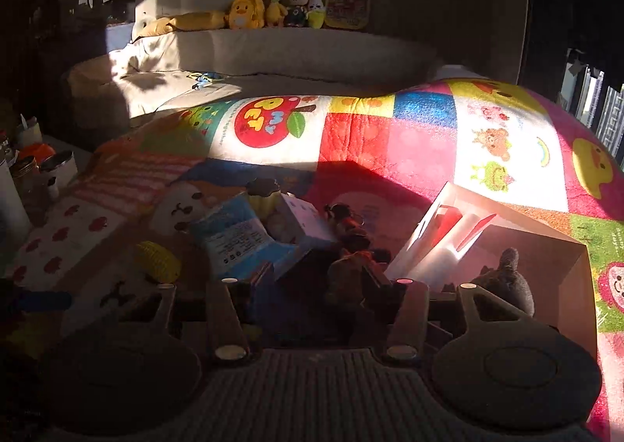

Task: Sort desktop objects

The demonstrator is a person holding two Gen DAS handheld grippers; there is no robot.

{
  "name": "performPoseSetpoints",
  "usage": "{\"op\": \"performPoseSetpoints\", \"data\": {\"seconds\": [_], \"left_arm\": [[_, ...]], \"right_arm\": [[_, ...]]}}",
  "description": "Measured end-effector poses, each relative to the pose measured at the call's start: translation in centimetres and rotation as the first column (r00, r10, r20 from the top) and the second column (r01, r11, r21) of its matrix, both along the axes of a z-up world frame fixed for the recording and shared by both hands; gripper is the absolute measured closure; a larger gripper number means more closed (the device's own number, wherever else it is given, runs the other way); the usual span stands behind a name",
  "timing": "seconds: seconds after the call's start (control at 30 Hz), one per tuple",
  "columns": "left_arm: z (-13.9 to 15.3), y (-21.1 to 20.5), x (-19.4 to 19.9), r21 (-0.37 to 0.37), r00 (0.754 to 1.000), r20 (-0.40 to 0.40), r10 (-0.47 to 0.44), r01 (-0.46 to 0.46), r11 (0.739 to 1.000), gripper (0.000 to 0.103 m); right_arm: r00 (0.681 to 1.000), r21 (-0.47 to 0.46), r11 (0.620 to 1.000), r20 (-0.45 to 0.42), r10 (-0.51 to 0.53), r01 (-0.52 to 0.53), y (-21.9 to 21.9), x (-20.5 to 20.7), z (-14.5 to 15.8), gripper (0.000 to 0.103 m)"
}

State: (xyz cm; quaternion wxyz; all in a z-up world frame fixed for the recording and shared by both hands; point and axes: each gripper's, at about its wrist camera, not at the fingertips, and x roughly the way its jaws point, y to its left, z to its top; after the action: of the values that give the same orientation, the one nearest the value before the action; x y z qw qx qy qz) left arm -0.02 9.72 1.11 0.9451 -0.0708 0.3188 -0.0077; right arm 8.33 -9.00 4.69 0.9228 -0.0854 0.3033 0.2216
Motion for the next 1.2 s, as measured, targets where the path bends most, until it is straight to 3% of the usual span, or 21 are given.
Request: {"op": "performPoseSetpoints", "data": {"seconds": [0.23,0.37,0.47,0.57,0.63,0.67,0.73,0.93,1.07,1.2], "left_arm": [[-0.5,0.7,-0.3,-0.057,1.000,0.002,0.004,-0.004,0.998,0.000],[-0.5,0.5,-0.5,-0.064,1.000,0.013,-0.016,0.017,0.998,0.000],[-0.5,0.5,-0.6,-0.075,1.000,0.018,-0.024,0.025,0.997,0.000],[-0.6,0.8,-0.6,-0.093,1.000,0.023,-0.020,0.022,0.995,0.000],[-0.6,0.9,-0.6,-0.100,0.999,0.025,-0.020,0.022,0.995,0.000],[-0.6,0.9,-0.6,-0.102,0.999,0.026,-0.020,0.022,0.994,0.000],[-0.6,0.9,-0.6,-0.103,0.999,0.027,-0.021,0.024,0.994,0.000],[-0.5,0.8,-0.5,-0.096,0.999,0.021,-0.031,0.033,0.995,0.000],[0.0,0.0,0.6,-0.046,0.994,0.007,-0.110,0.110,0.993,0.000],[1.3,-1.7,3.3,0.115,0.986,0.051,-0.158,0.151,0.982,0.000]], "right_arm": [[0.994,0.083,0.996,-0.107,-0.012,0.021,3.6,6.0,-0.3,0.051],[0.993,-0.008,0.996,-0.070,-0.091,0.091,5.5,9.2,-1.6,0.052],[0.981,-0.031,0.991,-0.142,-0.133,0.130,5.5,12.0,-3.1,0.053],[0.974,0.002,0.987,-0.164,-0.155,0.158,4.8,13.4,-3.3,0.054],[0.971,0.014,0.989,-0.192,-0.140,0.145,4.4,13.3,-3.1,0.071],[0.972,0.012,0.991,-0.199,-0.127,0.131,4.3,13.0,-3.0,0.074],[0.965,0.024,0.995,-0.247,-0.086,0.095,3.9,12.1,-3.0,0.099],[0.914,0.117,0.993,-0.404,0.029,0.020,1.6,7.8,-3.9,0.100],[0.930,0.076,0.996,-0.361,0.062,-0.036,0.7,4.7,-3.7,0.100],[0.964,0.057,0.998,-0.265,0.026,-0.011,-0.3,4.5,-1.6,0.099]]}}
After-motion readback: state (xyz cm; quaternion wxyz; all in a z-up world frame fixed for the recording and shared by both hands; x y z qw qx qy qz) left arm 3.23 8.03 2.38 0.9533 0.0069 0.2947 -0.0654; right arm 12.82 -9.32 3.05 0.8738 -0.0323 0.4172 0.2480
